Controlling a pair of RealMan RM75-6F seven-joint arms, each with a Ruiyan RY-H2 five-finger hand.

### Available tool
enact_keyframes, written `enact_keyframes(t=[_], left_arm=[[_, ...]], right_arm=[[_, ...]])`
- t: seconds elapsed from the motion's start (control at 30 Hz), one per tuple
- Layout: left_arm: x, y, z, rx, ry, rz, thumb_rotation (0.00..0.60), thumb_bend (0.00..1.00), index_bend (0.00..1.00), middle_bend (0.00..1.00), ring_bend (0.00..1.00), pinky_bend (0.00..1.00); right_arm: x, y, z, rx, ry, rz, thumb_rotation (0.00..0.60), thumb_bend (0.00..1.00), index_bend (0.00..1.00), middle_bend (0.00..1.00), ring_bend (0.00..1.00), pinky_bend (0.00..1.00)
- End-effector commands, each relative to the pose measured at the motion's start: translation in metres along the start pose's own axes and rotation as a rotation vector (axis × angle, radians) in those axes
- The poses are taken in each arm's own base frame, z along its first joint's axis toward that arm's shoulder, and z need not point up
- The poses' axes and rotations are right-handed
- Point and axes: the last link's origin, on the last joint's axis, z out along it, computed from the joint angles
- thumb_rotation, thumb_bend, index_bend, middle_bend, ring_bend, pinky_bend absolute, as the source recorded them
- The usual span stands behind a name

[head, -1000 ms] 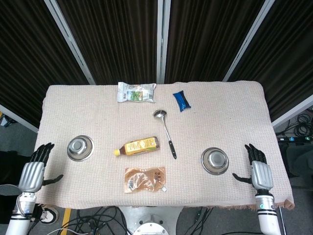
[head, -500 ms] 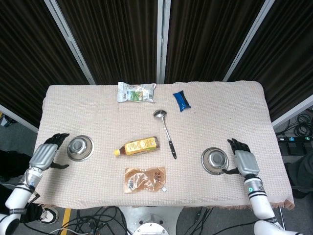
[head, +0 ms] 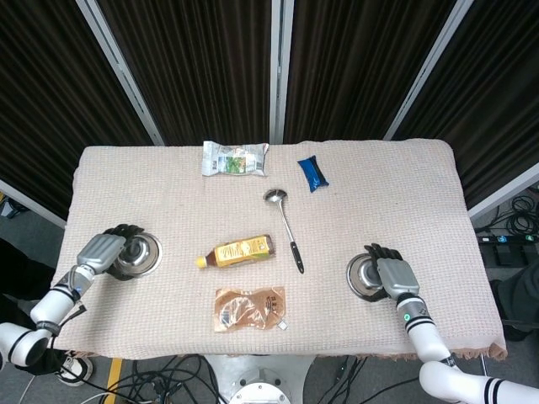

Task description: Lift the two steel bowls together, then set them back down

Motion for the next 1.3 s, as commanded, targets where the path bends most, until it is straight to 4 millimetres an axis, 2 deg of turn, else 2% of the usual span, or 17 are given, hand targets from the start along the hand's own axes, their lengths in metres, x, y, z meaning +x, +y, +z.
enact_keyframes(t=[0.03,0.17,0.27,0.37,0.43,0.5,0.57,0.7,0.83,0.93,1.07,1.13,1.3], left_arm=[[-0.004,0.003,0.003,-0.009,-0.016,0.011,0.6,0.0,0.13,0.06,0.0,0.14],[-0.011,0.004,0.008,-0.014,-0.031,0.025,0.6,0.0,0.14,0.06,0.0,0.15],[-0.016,0.004,0.012,-0.015,-0.045,0.035,0.6,0.0,0.16,0.08,0.0,0.17],[-0.019,0.004,0.015,-0.014,-0.043,0.039,0.6,0.0,0.19,0.11,0.04,0.22],[-0.02,0.003,0.016,-0.013,-0.032,0.035,0.6,0.0,0.23,0.15,0.09,0.29],[-0.02,0.002,0.017,-0.012,-0.011,0.034,0.6,0.0,0.27,0.21,0.15,0.36],[-0.02,0.001,0.017,-0.012,0.013,0.034,0.6,0.0,0.31,0.27,0.2,0.43],[-0.02,0.0,0.017,-0.009,0.051,0.023,0.6,0.0,0.4,0.38,0.32,0.54],[-0.019,-0.001,0.014,-0.012,0.078,0.018,0.6,0.0,0.44,0.42,0.38,0.59],[-0.007,0.002,0.01,-0.027,0.156,-0.01,0.6,0.0,0.45,0.44,0.39,0.61],[0.027,0.015,-0.002,-0.089,0.408,-0.143,0.6,0.0,0.45,0.45,0.4,0.61],[0.041,0.028,-0.009,-0.153,0.545,-0.292,0.6,0.0,0.45,0.45,0.41,0.61],[0.054,0.065,-0.018,-0.327,0.622,-0.663,0.6,0.0,0.45,0.46,0.41,0.61]], right_arm=[[-0.002,-0.001,0.002,-0.003,-0.005,-0.005,0.6,0.02,0.0,0.0,0.0,0.0],[-0.001,-0.002,0.004,-0.002,-0.006,-0.005,0.6,0.03,0.0,0.0,0.0,0.0],[-0.003,-0.002,0.005,0.0,-0.018,0.004,0.6,0.04,0.0,0.0,0.0,0.05],[-0.005,-0.004,0.006,0.002,-0.021,-0.011,0.6,0.05,0.0,0.01,0.0,0.11],[-0.007,-0.005,0.007,0.002,-0.014,-0.019,0.6,0.06,0.01,0.07,0.02,0.16],[-0.008,-0.006,0.008,-0.005,-0.001,-0.03,0.6,0.07,0.07,0.14,0.08,0.22],[-0.009,-0.006,0.008,-0.014,0.014,-0.04,0.6,0.09,0.18,0.22,0.17,0.3],[-0.01,-0.006,0.009,-0.027,0.049,-0.036,0.6,0.1,0.3,0.3,0.25,0.38],[-0.006,-0.005,0.007,-0.028,0.109,-0.012,0.6,0.12,0.4,0.37,0.31,0.45],[0.001,-0.004,0.002,-0.012,0.157,0.027,0.6,0.13,0.43,0.39,0.34,0.47],[0.027,-0.003,-0.005,0.069,0.302,0.162,0.6,0.13,0.43,0.39,0.34,0.47],[0.04,-0.006,-0.006,0.157,0.411,0.265,0.6,0.14,0.43,0.39,0.34,0.47],[0.051,-0.035,0.01,0.478,0.473,0.692,0.6,0.15,0.44,0.4,0.34,0.47]])
